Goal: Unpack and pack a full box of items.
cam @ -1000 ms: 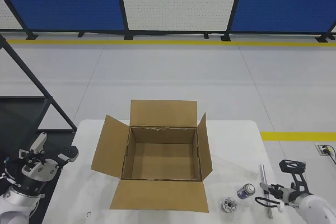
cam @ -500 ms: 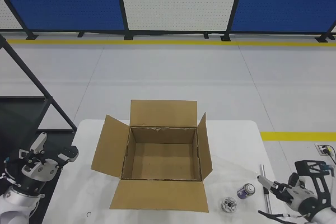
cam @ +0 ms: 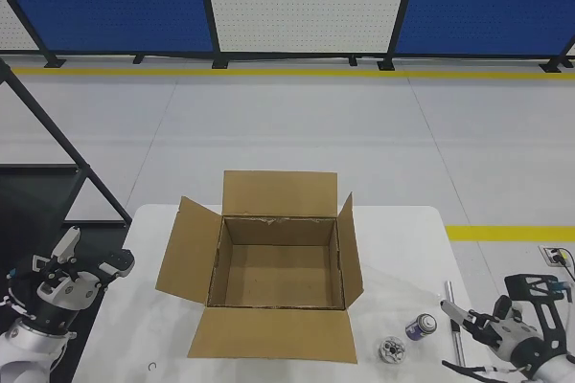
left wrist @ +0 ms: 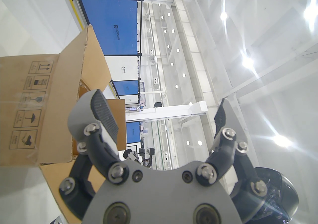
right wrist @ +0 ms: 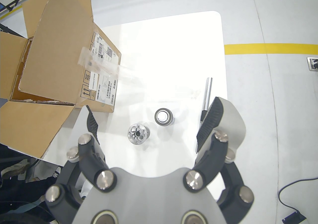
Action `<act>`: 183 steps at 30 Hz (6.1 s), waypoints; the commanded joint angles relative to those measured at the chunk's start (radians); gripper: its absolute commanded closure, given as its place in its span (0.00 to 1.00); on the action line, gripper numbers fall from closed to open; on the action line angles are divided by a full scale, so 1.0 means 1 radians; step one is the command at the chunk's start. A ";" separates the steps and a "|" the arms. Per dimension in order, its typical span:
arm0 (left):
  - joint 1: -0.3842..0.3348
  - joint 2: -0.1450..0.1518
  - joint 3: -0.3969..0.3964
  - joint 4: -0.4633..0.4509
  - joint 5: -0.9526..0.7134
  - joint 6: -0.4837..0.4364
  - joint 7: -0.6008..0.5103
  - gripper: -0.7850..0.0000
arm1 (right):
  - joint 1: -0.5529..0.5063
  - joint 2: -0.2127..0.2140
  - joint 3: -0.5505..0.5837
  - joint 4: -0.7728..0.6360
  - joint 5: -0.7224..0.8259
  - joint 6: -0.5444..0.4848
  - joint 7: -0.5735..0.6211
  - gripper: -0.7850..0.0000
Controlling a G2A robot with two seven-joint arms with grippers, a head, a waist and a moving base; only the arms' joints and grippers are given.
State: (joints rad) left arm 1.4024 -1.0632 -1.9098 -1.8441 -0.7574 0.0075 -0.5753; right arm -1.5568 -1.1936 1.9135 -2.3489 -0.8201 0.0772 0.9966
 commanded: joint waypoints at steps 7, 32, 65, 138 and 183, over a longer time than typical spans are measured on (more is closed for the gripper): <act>0.000 0.000 0.000 0.000 0.000 0.000 0.000 0.00 | 0.000 0.000 0.000 0.000 0.000 0.000 0.000 0.00; 0.000 0.000 0.000 0.000 0.000 0.000 0.000 0.00 | 0.000 0.000 0.000 0.000 0.000 0.000 0.000 0.00; 0.102 -0.010 -0.114 0.082 -0.177 -0.133 -0.141 0.00 | 0.193 0.057 0.043 -0.001 0.167 -0.300 0.275 0.00; 0.117 -0.005 -0.103 0.062 -0.041 -0.113 -0.159 0.00 | 0.445 0.095 -0.278 0.822 -0.242 -0.067 0.226 0.51; 0.117 -0.005 -0.103 0.062 -0.041 -0.113 -0.159 0.00 | 0.437 0.130 -0.216 0.751 -0.164 -0.082 0.209 1.00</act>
State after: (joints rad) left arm 1.5195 -1.0680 -2.0126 -1.7821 -0.7979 -0.1051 -0.7341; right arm -1.1027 -1.0660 1.6715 -1.5508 -0.9946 -0.0016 1.2019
